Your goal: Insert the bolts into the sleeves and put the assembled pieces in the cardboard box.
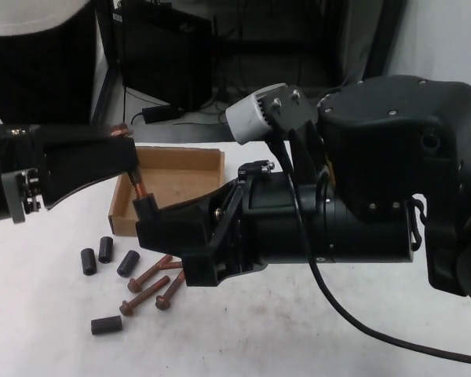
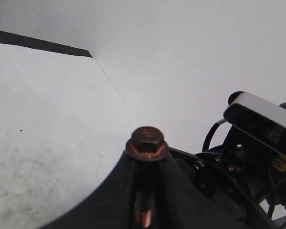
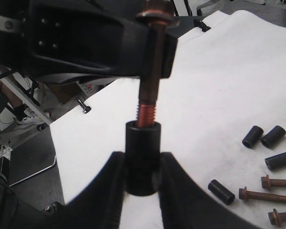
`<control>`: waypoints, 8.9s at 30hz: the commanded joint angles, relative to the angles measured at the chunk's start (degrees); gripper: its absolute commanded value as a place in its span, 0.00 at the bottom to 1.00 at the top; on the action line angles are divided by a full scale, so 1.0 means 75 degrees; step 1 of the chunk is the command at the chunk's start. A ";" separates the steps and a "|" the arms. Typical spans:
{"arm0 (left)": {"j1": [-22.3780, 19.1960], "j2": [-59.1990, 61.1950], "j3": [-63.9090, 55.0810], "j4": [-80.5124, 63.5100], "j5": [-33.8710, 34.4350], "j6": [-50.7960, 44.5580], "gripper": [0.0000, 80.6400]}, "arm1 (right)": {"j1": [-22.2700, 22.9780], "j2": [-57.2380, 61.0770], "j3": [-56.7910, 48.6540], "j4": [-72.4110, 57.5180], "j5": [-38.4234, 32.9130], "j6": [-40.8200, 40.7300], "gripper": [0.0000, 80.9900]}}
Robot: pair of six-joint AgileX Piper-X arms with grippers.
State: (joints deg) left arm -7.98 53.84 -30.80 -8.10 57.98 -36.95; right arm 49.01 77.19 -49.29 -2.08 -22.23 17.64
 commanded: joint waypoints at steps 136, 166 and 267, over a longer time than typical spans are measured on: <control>0.2055 -0.4231 -0.0004 0.6269 -0.1685 0.1219 0.30 | -0.1959 0.5405 -0.8808 0.9357 0.1882 -0.2873 0.41; 0.2055 -0.4231 0.0434 0.5678 -0.3021 0.1163 0.30 | -0.1575 -0.3917 -0.0334 0.8464 0.1950 -0.0287 0.41; 0.1572 -0.4231 0.0434 0.4646 -0.2572 0.0714 0.30 | -0.1057 0.5698 -0.3818 0.2753 0.2413 1.0663 0.30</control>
State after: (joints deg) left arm 4.02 22.48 -27.55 27.41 38.73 -32.02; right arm 40.78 119.38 -77.76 18.77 -4.29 97.79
